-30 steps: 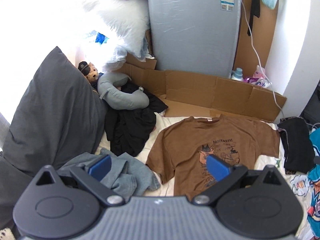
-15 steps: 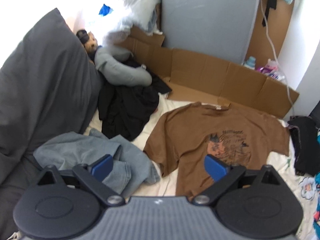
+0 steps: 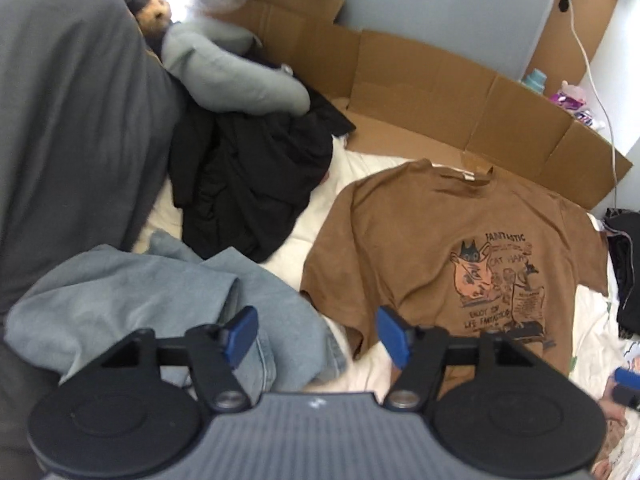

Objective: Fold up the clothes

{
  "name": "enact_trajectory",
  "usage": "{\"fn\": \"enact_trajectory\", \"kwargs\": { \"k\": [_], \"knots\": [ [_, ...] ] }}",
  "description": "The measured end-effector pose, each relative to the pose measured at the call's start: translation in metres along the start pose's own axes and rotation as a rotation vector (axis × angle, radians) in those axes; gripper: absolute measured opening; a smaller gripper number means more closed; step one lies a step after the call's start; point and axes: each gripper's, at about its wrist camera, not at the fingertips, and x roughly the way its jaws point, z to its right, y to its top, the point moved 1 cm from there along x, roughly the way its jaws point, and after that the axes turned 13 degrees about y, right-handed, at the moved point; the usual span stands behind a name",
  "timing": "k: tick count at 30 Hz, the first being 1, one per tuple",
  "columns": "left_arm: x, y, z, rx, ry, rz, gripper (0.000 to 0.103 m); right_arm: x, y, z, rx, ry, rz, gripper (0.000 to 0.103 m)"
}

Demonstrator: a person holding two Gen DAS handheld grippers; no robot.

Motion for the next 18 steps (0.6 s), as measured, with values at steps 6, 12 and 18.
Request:
{"fn": "enact_trajectory", "kwargs": {
  "k": [6,12,18],
  "knots": [
    [0.039,0.021,-0.007,0.008,-0.029,-0.015,0.063,0.053,0.000,-0.008,-0.021,-0.005,-0.025,0.063],
    [0.091,0.043,-0.005,0.043,-0.062,-0.087,0.050,0.114,0.000,-0.021,-0.073,0.035,-0.059,0.063],
    [0.146,0.043,0.001,0.031,-0.098,-0.131,0.050,0.176,-0.007,-0.033,-0.123,0.090,-0.096,0.052]
  ]
}}
